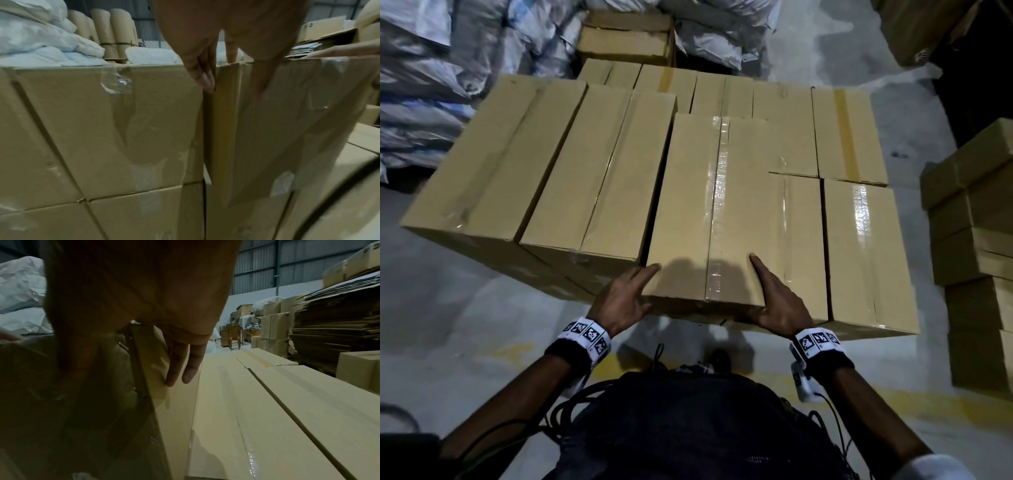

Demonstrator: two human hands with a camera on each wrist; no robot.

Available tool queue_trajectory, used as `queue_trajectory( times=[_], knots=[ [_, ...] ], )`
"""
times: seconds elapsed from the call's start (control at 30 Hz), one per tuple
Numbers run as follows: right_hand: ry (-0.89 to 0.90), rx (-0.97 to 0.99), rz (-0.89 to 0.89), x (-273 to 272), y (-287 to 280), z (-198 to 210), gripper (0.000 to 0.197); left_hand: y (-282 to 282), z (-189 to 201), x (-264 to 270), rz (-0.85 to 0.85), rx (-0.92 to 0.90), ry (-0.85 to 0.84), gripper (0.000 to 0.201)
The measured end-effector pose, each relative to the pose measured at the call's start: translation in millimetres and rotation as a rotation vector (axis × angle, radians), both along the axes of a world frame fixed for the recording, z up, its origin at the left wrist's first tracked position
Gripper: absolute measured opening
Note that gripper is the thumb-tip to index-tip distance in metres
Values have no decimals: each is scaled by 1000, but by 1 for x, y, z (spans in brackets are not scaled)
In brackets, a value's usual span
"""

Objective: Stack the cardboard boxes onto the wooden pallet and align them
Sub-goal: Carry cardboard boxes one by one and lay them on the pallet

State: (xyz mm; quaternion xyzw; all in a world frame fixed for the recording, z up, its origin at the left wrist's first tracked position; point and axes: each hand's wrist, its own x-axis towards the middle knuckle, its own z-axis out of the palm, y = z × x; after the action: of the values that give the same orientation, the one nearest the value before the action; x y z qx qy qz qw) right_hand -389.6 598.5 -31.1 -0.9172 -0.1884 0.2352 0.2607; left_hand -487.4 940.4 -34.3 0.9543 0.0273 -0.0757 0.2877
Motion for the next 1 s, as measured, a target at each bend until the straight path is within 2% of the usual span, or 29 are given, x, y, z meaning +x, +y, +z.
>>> queue_trajectory(
  times=[0.2,0.37,0.43,0.53,0.67,0.83,1.0],
  knots=[
    [-65,30,-16,5,5,-6,116,13,-4,11,-41,73,-163,70],
    [-70,41,-33,11,13,-7,116,16,-1,16,2,354,-313,63],
    [-70,54,-38,13,14,-8,115,15,2,17,20,401,-296,68],
    [-66,56,-52,13,14,-8,113,22,2,24,47,436,-166,91],
    [-66,41,-55,13,14,-8,112,38,-8,35,13,379,-28,112],
    [-65,53,-78,16,18,-6,113,49,-17,46,-45,316,-4,120],
    [-60,49,-75,21,18,-8,114,53,-17,51,-67,273,-31,118]
  ],
)
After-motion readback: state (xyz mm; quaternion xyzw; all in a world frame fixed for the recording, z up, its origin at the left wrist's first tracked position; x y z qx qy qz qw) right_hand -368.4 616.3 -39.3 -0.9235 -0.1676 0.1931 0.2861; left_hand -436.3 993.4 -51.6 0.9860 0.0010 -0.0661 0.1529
